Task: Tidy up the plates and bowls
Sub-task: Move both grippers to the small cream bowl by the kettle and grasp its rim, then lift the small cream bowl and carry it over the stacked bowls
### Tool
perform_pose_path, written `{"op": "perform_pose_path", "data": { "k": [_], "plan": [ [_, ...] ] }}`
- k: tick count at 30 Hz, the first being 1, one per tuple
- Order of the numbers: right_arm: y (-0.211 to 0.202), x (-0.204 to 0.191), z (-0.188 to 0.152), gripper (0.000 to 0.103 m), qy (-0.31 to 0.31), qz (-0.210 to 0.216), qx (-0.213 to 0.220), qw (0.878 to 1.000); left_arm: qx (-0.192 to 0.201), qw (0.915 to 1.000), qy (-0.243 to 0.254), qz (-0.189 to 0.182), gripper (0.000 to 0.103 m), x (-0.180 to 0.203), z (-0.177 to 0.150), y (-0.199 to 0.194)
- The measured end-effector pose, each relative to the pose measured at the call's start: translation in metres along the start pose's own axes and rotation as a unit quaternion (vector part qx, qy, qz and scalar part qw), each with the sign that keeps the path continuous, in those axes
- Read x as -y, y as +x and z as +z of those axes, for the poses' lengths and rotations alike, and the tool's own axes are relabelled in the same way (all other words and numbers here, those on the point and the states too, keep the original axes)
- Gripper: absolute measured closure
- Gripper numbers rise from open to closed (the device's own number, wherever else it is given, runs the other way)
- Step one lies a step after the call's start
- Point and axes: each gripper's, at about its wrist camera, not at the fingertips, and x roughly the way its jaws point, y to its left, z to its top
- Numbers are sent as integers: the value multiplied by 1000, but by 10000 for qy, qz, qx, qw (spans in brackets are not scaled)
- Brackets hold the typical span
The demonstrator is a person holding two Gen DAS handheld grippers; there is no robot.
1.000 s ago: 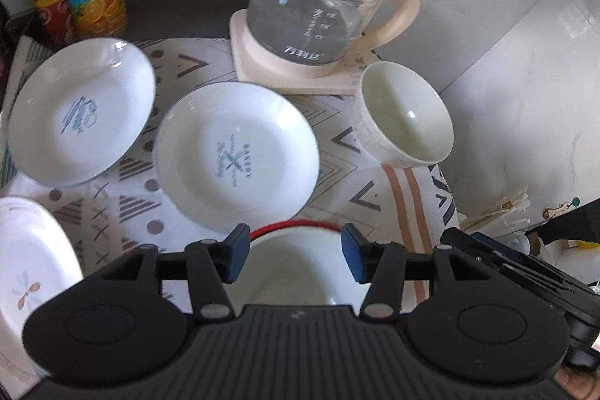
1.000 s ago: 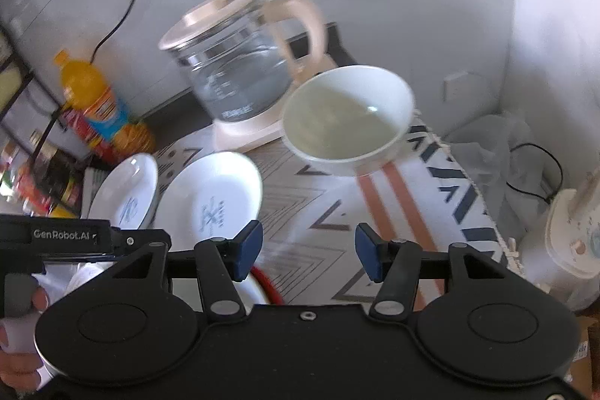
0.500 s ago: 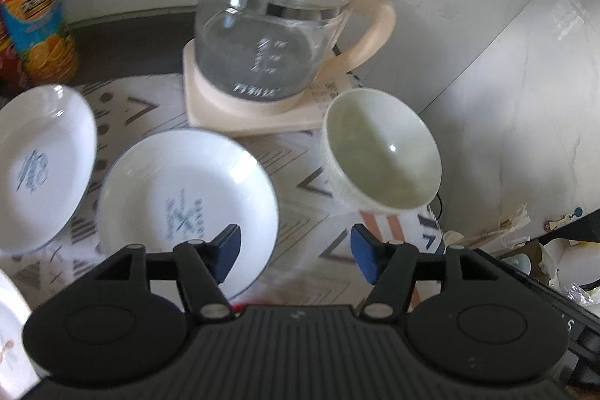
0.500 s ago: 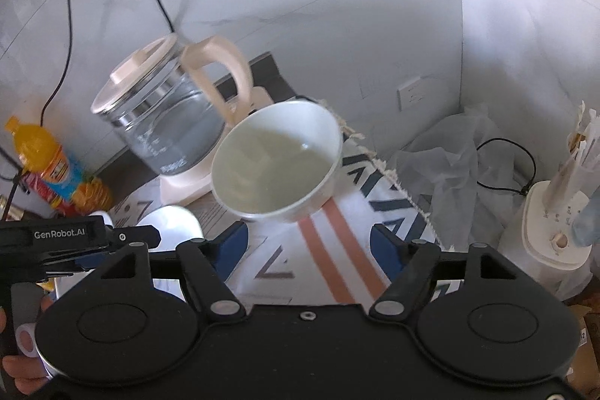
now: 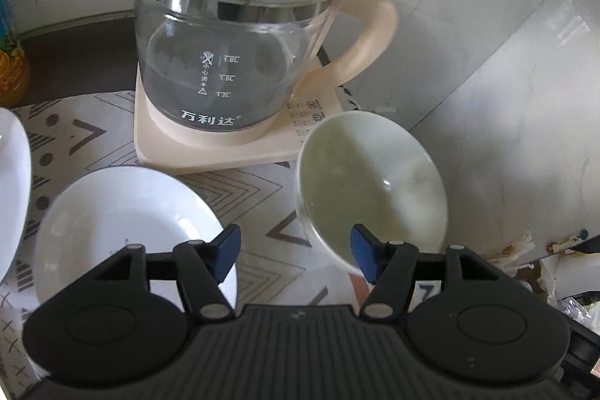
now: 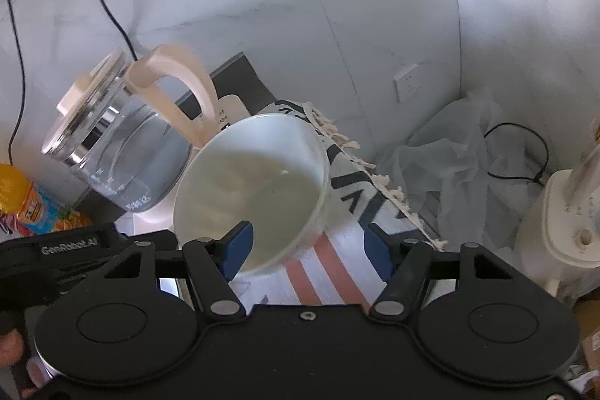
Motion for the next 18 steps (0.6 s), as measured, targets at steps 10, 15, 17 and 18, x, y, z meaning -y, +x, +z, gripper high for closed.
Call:
{"op": "perform_pose_path", "data": {
  "k": [10, 15, 17, 18],
  "plan": [
    [50, 4, 8, 64, 210, -135, -338, 9991, -390, 9990, -203, -43, 56, 5, 13, 58],
    [61, 2, 7, 81, 216, -142, -464, 9986, -562, 9982, -193, -17, 87, 12, 12, 72],
    [59, -2, 8, 82, 89, -261, -438, 9987, -512, 9984, -241, 77, 89, 14, 11, 74],
    [56, -3, 8, 82, 94, -276, -425, 9987, -528, 9982, -253, 92, 89, 15, 11, 74]
  ]
}}
